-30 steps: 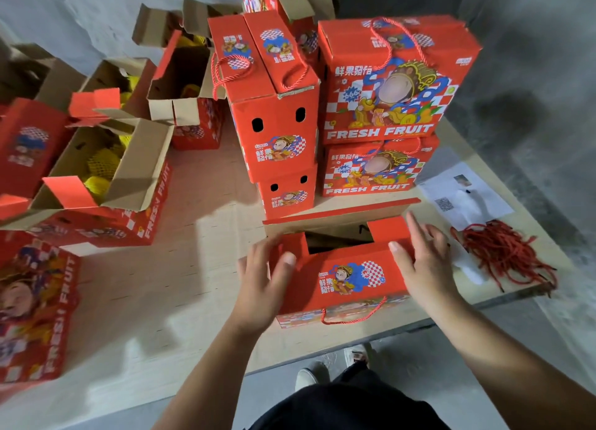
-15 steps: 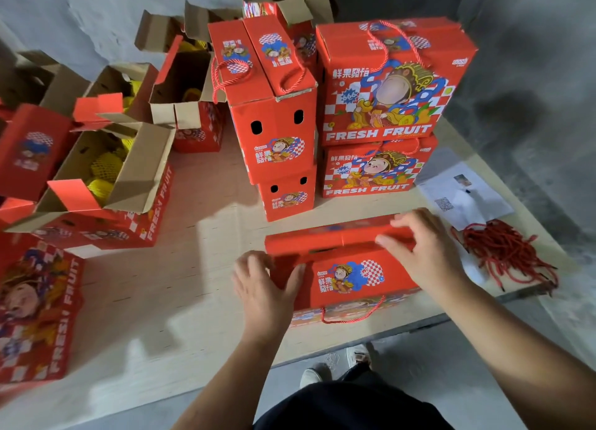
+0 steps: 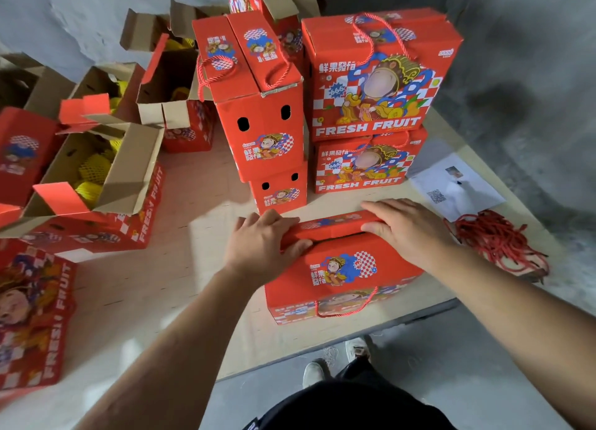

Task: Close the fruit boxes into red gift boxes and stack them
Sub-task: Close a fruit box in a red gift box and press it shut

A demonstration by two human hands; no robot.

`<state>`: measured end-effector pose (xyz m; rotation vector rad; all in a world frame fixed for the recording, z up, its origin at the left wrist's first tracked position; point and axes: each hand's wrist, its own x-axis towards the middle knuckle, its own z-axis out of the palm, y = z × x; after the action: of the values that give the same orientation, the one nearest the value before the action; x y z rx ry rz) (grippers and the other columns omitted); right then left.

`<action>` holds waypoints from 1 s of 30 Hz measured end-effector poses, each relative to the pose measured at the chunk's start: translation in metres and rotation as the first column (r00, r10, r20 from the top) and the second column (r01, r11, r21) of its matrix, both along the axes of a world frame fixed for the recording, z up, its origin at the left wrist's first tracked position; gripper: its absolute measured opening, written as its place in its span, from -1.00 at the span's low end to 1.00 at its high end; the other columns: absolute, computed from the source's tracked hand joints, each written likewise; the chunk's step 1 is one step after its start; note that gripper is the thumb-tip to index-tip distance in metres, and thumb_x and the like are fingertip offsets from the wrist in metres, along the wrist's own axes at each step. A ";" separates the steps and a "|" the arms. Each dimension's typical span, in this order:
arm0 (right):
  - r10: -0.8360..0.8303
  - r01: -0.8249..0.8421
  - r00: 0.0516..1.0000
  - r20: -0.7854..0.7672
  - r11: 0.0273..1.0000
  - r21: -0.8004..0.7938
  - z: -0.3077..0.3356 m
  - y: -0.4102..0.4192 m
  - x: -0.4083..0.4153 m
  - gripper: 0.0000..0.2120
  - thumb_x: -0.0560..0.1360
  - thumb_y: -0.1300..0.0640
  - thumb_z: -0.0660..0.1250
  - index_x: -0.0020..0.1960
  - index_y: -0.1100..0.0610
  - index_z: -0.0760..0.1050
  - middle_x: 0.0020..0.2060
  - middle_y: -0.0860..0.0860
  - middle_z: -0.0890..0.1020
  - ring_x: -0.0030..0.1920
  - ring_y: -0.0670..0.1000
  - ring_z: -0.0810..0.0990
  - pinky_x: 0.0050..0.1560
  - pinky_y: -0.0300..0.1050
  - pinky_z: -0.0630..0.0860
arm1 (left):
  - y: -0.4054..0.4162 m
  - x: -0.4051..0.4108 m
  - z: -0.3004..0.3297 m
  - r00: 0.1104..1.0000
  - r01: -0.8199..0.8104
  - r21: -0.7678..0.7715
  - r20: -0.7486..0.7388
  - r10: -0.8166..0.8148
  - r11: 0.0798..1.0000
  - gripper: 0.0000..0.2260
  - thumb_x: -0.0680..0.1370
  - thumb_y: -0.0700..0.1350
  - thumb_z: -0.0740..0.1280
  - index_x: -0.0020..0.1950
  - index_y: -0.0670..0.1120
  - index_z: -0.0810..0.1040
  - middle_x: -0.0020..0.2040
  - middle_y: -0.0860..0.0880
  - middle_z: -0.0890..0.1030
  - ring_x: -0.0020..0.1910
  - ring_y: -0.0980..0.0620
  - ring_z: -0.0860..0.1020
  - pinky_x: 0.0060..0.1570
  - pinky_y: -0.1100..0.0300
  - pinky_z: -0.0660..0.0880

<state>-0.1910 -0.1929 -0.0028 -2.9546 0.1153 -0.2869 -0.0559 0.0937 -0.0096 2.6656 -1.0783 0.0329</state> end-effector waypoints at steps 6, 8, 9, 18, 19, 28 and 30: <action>-0.096 0.109 0.966 -0.240 0.993 0.039 -0.024 0.016 -0.022 -0.23 0.59 -0.43 -0.08 0.69 -0.11 -0.09 0.69 -0.05 -0.06 0.67 0.15 -0.02 0.56 0.18 0.15 | 0.003 -0.013 -0.020 0.995 0.040 0.082 -0.096 -0.032 0.996 -0.24 0.53 0.57 -0.15 0.60 0.24 0.30 0.38 0.12 0.48 0.35 -0.09 0.41 0.37 -0.13 0.21; -0.106 0.116 0.956 -0.272 0.993 0.022 -0.025 0.015 -0.022 -0.22 0.56 -0.49 -0.20 0.64 -0.18 -0.37 0.64 -0.13 -0.34 0.66 0.08 -0.25 0.57 0.12 -0.06 | -0.001 -0.016 -0.018 0.994 0.007 0.085 -0.110 0.002 0.996 -0.23 0.53 0.57 -0.19 0.60 0.24 0.30 0.39 0.12 0.49 0.37 -0.08 0.43 0.40 -0.12 0.16; -0.105 0.116 0.953 -0.286 0.993 0.023 -0.024 0.015 -0.022 -0.21 0.55 -0.51 -0.24 0.61 -0.20 -0.45 0.61 -0.13 -0.42 0.64 0.05 -0.34 0.55 0.10 -0.15 | -0.003 -0.016 -0.017 0.994 0.002 0.107 -0.109 0.010 0.994 -0.21 0.52 0.58 -0.20 0.60 0.24 0.28 0.39 0.11 0.49 0.38 -0.08 0.43 0.41 -0.12 0.16; -0.117 0.139 0.891 -0.439 0.990 0.020 -0.015 0.022 -0.022 0.00 0.35 -0.68 -0.32 0.52 -0.13 -0.64 0.47 -0.13 -0.64 0.46 -0.06 -0.67 0.53 0.06 -0.41 | -0.005 -0.011 -0.006 0.996 0.084 0.314 -0.010 -0.085 0.946 -0.12 0.43 0.59 -0.34 0.67 0.25 0.03 0.41 0.04 0.47 0.31 -0.14 0.50 0.33 -0.07 0.37; -0.121 0.141 0.892 -0.436 0.990 0.015 -0.013 0.024 -0.024 0.00 0.36 -0.67 -0.33 0.53 -0.11 -0.63 0.48 -0.11 -0.64 0.47 -0.05 -0.66 0.53 0.06 -0.41 | -0.006 -0.007 -0.004 0.994 0.097 0.328 0.006 -0.105 0.940 -0.13 0.43 0.57 -0.33 0.66 0.25 0.04 0.40 0.04 0.48 0.28 -0.15 0.52 0.30 -0.07 0.38; -0.157 0.184 0.911 -0.382 0.982 0.034 -0.014 0.048 -0.039 -0.01 0.46 -0.58 -0.21 0.57 -0.02 -0.57 0.52 -0.07 -0.59 0.54 -0.03 -0.57 0.52 -0.01 -0.45 | -0.010 -0.011 -0.004 0.993 0.062 0.294 -0.110 -0.031 0.954 -0.03 0.35 0.65 -0.41 0.66 0.23 -0.01 0.42 -0.03 0.42 0.37 -0.12 0.42 0.40 -0.08 0.30; -0.166 0.204 0.904 -0.393 0.978 0.054 -0.015 0.049 -0.037 -0.01 0.47 -0.58 -0.18 0.56 -0.04 -0.60 0.50 -0.08 -0.61 0.52 -0.03 -0.60 0.52 0.01 -0.45 | -0.010 -0.012 -0.004 0.994 0.062 0.302 -0.100 -0.033 0.951 -0.04 0.37 0.65 -0.35 0.67 0.21 -0.02 0.44 0.00 0.40 0.40 -0.10 0.41 0.42 -0.07 0.29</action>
<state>-0.2282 -0.1444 -0.0182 -2.8665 0.4493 0.2797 -0.0683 0.0833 -0.0137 2.8731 -1.2030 -0.2884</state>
